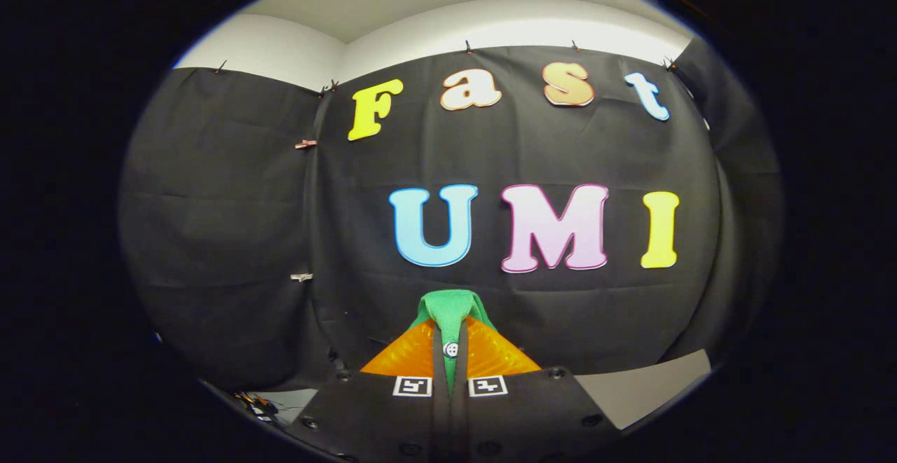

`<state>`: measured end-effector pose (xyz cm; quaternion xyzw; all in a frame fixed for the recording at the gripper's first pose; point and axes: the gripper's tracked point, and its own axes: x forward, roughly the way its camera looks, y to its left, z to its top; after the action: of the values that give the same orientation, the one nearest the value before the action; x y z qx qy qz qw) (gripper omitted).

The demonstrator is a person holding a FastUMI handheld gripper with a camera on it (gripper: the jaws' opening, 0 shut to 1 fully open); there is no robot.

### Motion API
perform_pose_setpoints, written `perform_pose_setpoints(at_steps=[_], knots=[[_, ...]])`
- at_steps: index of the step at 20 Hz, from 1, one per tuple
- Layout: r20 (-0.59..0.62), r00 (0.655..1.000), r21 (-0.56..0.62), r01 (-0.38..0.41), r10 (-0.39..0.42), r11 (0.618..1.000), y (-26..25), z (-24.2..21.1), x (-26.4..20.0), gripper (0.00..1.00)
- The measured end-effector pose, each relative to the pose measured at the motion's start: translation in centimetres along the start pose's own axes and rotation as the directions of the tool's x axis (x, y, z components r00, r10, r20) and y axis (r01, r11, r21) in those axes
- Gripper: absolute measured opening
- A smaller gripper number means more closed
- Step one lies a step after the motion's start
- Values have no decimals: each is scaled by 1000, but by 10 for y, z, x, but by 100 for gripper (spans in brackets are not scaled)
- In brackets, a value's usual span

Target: Put the clothes into the washing machine and then close the washing machine lid.

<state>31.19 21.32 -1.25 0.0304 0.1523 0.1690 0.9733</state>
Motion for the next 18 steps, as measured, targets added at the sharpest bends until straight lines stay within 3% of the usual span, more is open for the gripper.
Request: perform_pose_setpoints(at_steps=[9,14,18], knots=[[-133,982,-53,-145,137,988,55,-100,61,4],[-260,942,-117,-247,210,962,76,-186,92,5],[-387,889,-59,-290,246,955,81,-252,107,5]])
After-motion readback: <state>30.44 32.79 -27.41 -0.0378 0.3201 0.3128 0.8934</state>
